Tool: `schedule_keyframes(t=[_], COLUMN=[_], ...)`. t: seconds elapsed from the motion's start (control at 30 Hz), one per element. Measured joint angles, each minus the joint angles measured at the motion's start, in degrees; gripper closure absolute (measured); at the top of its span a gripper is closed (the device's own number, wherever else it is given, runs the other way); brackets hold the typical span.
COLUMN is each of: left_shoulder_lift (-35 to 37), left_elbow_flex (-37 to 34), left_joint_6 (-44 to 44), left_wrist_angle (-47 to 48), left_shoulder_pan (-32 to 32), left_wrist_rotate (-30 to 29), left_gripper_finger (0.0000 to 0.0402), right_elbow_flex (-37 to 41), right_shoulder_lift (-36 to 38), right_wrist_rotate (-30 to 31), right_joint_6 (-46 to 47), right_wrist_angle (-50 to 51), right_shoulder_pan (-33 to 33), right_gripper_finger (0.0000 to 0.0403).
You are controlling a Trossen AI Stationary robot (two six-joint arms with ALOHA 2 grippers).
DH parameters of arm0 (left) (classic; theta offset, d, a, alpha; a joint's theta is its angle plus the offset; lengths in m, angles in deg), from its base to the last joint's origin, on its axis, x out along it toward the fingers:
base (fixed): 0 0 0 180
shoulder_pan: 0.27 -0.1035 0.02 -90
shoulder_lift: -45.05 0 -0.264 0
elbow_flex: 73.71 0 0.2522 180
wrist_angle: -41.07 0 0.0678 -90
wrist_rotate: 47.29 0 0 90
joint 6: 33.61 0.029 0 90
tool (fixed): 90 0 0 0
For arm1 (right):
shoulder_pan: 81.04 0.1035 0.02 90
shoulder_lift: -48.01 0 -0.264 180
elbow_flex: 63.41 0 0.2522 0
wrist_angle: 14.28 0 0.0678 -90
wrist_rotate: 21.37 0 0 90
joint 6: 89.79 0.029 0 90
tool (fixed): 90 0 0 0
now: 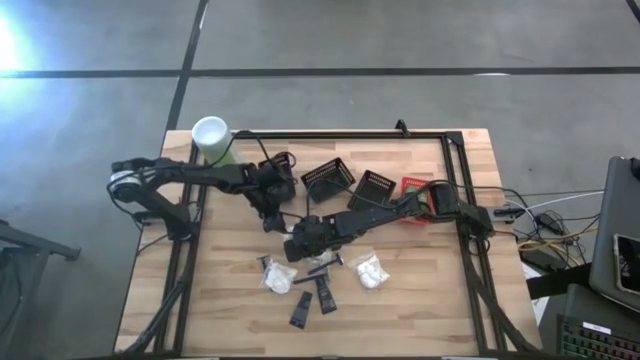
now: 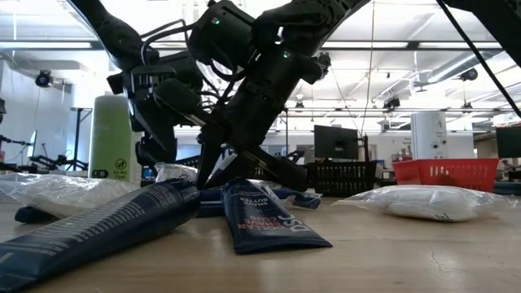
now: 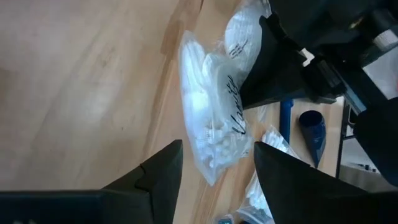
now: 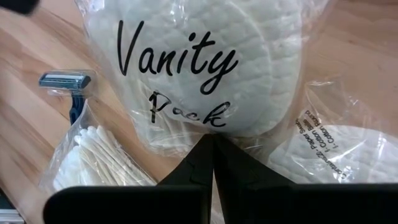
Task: Pick & Place Travel size toiletries
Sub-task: Put the cotton pack into the left black bin
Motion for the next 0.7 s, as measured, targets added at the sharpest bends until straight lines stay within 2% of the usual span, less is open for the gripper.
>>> schedule_keyframes(t=[0.2,0.7], left_shoulder_lift=[0.0,0.0], left_elbow_flex=[0.1,0.0], left_joint_6=[-2.2,-2.5], left_wrist_angle=[0.8,0.6], left_shoulder_pan=[1.8,4.2], left_wrist_rotate=[-3.1,-3.6], left_gripper_finger=[0.0195,0.0196], right_elbow_flex=[0.0,0.1], right_shoulder_lift=[0.0,0.0], right_wrist_rotate=[0.0,0.0], right_joint_6=[-0.5,-1.1], right_wrist_angle=[0.0,-0.7], right_shoulder_pan=[0.0,0.0], right_gripper_finger=[0.0394,0.0394])
